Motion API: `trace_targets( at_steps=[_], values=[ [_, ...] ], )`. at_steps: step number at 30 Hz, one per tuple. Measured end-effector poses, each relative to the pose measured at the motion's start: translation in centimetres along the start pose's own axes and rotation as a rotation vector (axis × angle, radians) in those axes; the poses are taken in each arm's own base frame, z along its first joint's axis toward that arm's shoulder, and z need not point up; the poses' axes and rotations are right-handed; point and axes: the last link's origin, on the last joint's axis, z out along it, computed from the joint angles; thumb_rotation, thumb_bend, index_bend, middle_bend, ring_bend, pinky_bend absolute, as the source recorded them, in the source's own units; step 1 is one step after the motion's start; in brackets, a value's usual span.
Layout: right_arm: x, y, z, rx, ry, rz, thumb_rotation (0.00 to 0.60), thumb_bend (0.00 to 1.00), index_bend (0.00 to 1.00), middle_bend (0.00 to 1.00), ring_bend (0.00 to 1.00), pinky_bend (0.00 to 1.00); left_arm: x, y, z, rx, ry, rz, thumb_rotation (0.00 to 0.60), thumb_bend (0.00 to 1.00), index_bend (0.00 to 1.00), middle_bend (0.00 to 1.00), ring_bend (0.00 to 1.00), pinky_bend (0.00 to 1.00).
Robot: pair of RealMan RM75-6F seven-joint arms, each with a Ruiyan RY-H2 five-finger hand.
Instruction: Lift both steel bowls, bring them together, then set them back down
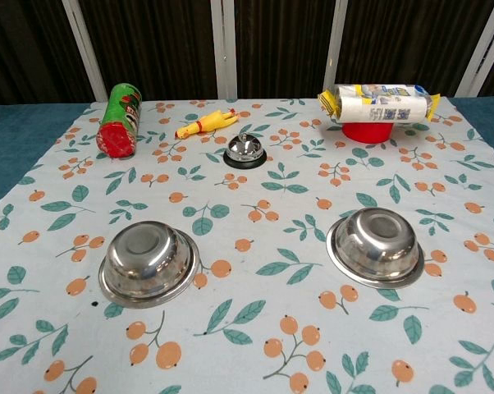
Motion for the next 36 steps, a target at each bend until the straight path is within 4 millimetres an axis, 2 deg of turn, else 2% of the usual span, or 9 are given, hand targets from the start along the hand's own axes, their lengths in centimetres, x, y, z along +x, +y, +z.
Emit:
trace_targets(
  at_steps=[10,17,23,30,36],
  values=[
    [-0.2,-0.3,-0.2,0.011,-0.010,-0.005,0.600,0.33,0.00,0.00,0.00,0.14,-0.4,0.7,0.5,-0.038,-0.002,0.003,0.600,0.13,0.00,0.00,0.00,0.10],
    [-0.8,-0.8,0.2,0.020,-0.030,-0.018,0.600,0.33,0.00,0.00,0.00,0.09,-1.4,1.9,2.8,-0.089,-0.049,-0.011,0.600,0.10,0.00,0.00,0.00,0.10],
    [-0.8,-0.7,0.5,0.012,-0.030,-0.012,0.600,0.33,0.00,0.00,0.00,0.09,-2.3,4.5,6.1,-0.141,-0.100,0.004,0.600,0.10,0.00,0.00,0.00,0.11],
    [-0.5,-0.3,0.7,0.007,-0.030,0.004,0.600,0.33,0.00,0.00,0.00,0.09,-3.5,9.2,9.7,-0.221,-0.160,0.013,0.600,0.14,0.00,0.01,0.00,0.11],
    [-0.5,0.0,1.0,0.000,-0.035,0.007,0.600,0.33,0.00,0.00,0.00,0.09,-4.8,12.7,11.4,-0.275,-0.203,0.024,0.600,0.15,0.00,0.01,0.00,0.11]
  ],
)
